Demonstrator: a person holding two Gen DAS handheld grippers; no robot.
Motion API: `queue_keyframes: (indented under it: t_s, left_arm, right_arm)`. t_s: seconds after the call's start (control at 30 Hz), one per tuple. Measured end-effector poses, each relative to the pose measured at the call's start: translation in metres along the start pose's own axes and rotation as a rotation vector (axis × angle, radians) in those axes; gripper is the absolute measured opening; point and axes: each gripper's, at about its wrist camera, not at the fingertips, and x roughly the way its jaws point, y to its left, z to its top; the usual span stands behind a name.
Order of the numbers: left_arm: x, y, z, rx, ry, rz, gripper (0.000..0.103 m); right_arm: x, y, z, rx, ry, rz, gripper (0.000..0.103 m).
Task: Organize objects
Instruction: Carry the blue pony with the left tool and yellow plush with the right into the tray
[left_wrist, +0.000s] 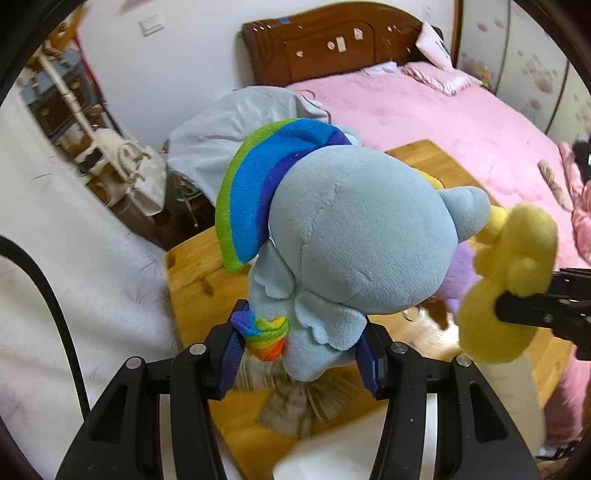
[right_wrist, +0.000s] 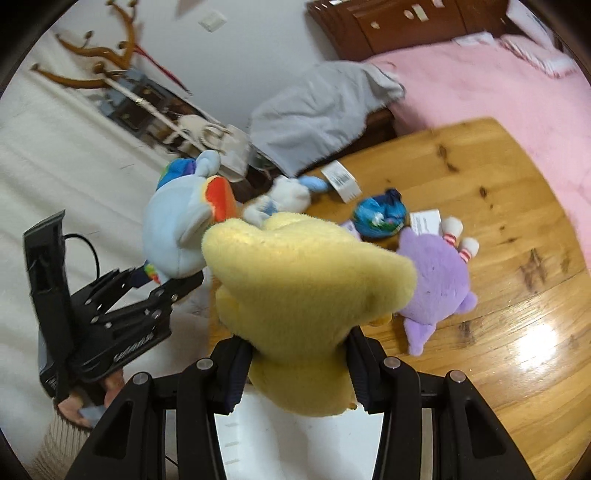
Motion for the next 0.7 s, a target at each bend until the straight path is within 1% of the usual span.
queue_keyframes:
  t_s: [0.07, 0.13, 0.27, 0.33, 0.4, 0.53, 0.63, 0.7]
  left_arm:
    - [-0.023, -0.002, -0.005, -0.041, -0.006, 0.009, 0.056]
    - [-0.046, -0.005, -0.012, -0.091, -0.016, 0.002, 0.056]
    - [-0.083, -0.016, -0.031, -0.21, 0.011, -0.032, 0.056]
    - [-0.101, -0.024, -0.042, -0.25, 0.019, -0.045, 0.056]
    - [-0.113, -0.031, -0.05, -0.274, 0.021, -0.038, 0.056]
    - [-0.134, -0.048, -0.069, -0.327, 0.028, -0.049, 0.057]
    - [-0.145, -0.059, -0.079, -0.34, 0.023, -0.022, 0.057]
    - [-0.148, -0.065, -0.085, -0.352, 0.027, -0.019, 0.057]
  right_arm:
    - [-0.016, 0.012, -0.004, -0.034, -0.007, 0.003, 0.047]
    - [-0.029, 0.019, -0.009, -0.059, -0.012, 0.005, 0.047]
    - [-0.059, 0.033, -0.021, -0.116, -0.018, 0.012, 0.047]
    - [-0.072, 0.04, -0.028, -0.145, -0.018, 0.004, 0.047]
    - [-0.086, 0.046, -0.035, -0.177, -0.017, -0.001, 0.047]
    - [-0.104, 0.052, -0.049, -0.218, -0.001, -0.005, 0.047]
    - [-0.113, 0.054, -0.061, -0.248, 0.015, -0.015, 0.047]
    - [-0.118, 0.055, -0.07, -0.27, 0.026, -0.024, 0.047]
